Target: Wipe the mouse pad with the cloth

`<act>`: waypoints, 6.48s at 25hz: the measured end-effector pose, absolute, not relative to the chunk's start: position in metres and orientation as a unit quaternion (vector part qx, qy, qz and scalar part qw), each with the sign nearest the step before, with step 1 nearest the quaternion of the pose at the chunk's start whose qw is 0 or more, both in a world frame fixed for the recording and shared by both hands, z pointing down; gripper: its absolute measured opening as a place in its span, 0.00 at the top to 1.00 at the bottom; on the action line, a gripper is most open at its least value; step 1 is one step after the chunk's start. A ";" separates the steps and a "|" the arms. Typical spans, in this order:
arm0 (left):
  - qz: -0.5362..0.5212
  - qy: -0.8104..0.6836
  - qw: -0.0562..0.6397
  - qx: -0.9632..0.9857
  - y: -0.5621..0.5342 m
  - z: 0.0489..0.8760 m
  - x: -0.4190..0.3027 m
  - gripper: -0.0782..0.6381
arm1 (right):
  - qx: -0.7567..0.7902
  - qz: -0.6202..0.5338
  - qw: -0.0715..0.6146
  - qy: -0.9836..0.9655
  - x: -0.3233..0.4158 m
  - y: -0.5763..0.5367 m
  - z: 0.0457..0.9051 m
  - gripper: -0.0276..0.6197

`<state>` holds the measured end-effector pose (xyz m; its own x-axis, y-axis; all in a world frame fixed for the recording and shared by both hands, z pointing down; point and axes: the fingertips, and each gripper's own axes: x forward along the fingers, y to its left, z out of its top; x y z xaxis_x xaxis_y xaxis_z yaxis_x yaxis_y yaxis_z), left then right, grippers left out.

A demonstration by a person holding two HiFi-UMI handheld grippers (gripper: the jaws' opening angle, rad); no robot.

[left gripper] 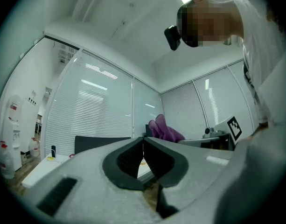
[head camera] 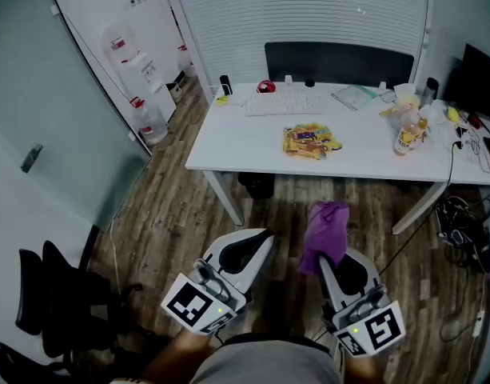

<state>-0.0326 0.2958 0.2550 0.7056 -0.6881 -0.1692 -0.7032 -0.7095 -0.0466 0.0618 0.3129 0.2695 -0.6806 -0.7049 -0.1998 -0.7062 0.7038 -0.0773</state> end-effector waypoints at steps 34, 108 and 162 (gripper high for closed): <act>0.058 0.411 0.058 -0.908 0.238 0.270 0.003 0.87 | -0.371 0.010 0.095 0.924 0.122 0.250 0.278 0.85; -0.102 0.391 0.001 -0.915 -0.174 0.376 -0.047 0.87 | -0.384 -0.012 -0.032 0.923 0.059 -0.171 0.336 0.85; -0.451 0.176 -0.118 -0.867 -0.196 0.583 -0.034 0.87 | -0.371 -0.126 -0.489 0.779 0.091 -0.250 0.555 0.85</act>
